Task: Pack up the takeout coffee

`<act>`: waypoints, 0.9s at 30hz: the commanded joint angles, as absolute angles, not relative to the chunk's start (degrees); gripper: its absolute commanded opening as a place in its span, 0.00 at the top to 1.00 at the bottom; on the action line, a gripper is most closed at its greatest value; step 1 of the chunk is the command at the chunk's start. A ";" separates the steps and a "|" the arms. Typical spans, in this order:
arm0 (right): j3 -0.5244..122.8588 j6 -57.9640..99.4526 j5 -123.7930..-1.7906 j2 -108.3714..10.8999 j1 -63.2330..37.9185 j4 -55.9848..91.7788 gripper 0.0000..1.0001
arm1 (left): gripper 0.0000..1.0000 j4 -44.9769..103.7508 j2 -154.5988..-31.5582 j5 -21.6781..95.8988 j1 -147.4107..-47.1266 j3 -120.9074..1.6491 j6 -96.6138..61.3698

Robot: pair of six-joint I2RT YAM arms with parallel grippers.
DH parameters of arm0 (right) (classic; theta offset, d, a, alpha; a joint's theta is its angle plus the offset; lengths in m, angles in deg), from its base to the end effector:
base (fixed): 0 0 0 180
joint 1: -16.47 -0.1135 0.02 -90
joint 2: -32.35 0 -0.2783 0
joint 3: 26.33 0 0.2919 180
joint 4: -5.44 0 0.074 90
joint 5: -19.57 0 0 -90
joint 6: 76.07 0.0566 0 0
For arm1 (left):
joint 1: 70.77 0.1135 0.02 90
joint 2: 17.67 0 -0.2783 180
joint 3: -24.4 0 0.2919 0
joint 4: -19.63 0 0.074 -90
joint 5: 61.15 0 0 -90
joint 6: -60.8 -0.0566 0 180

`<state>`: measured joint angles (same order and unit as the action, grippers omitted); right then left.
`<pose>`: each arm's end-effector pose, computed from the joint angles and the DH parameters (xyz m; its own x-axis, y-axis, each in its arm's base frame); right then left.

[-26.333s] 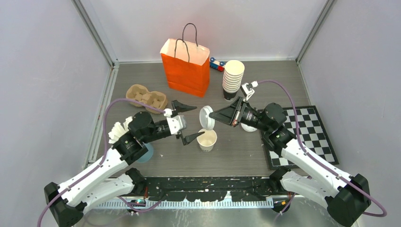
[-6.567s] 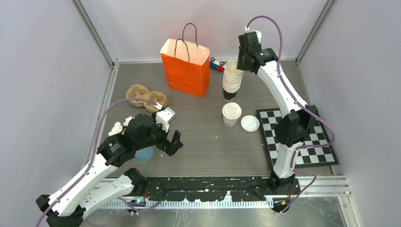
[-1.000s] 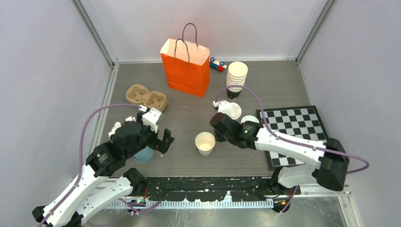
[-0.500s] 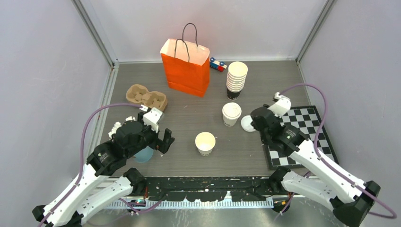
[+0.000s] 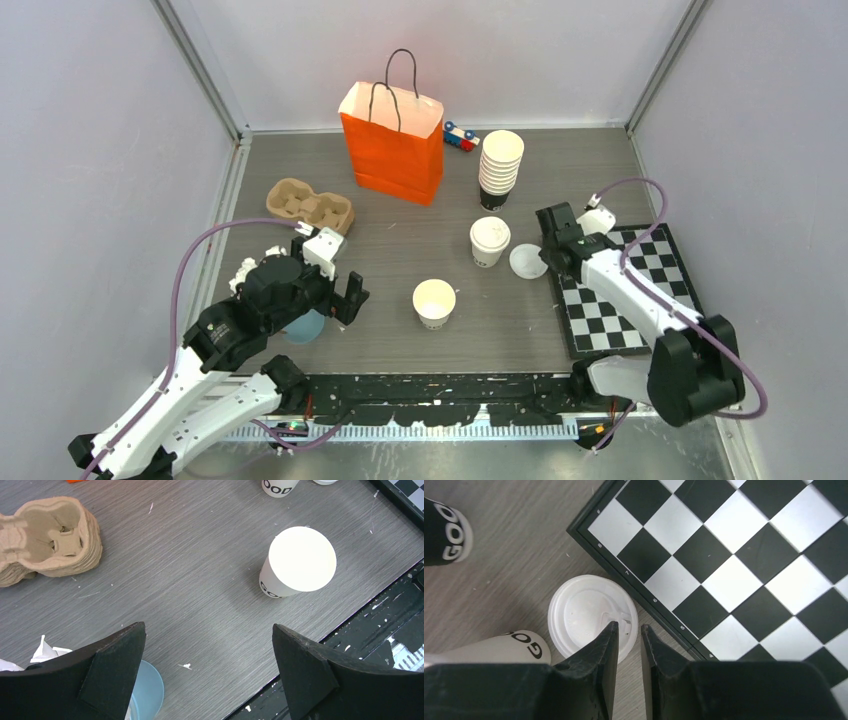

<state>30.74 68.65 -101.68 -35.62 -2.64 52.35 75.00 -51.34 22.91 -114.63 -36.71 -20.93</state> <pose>0.2623 0.0598 0.2127 -0.4772 0.5733 -0.6661 0.6420 0.7450 0.1813 0.1213 -0.1084 0.3413 -0.4239 0.2089 -0.8813 0.5682 0.8191 -0.0791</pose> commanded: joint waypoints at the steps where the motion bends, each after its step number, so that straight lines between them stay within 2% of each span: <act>1: 29.56 71.44 -95.85 -40.40 -0.86 44.81 0.73 | 0.00 73.56 -51.16 23.56 -114.72 -36.68 -21.82; 7: 28.81 72.65 -94.07 -45.08 -0.25 42.49 0.78 | 0.00 73.57 -51.25 23.49 -114.71 -36.68 -21.86; 14: 28.49 73.10 -94.75 -45.22 -0.10 42.91 0.78 | 0.00 73.50 -51.51 23.57 -114.71 -36.68 -21.99; 22: 29.54 73.91 -95.89 -44.65 -0.12 46.58 0.77 | 0.00 73.50 -51.24 23.58 -114.71 -36.64 -21.99; 27: 29.94 75.14 -97.21 -44.07 -0.14 49.13 0.73 | 0.00 73.46 -51.34 23.58 -114.71 -36.67 -21.99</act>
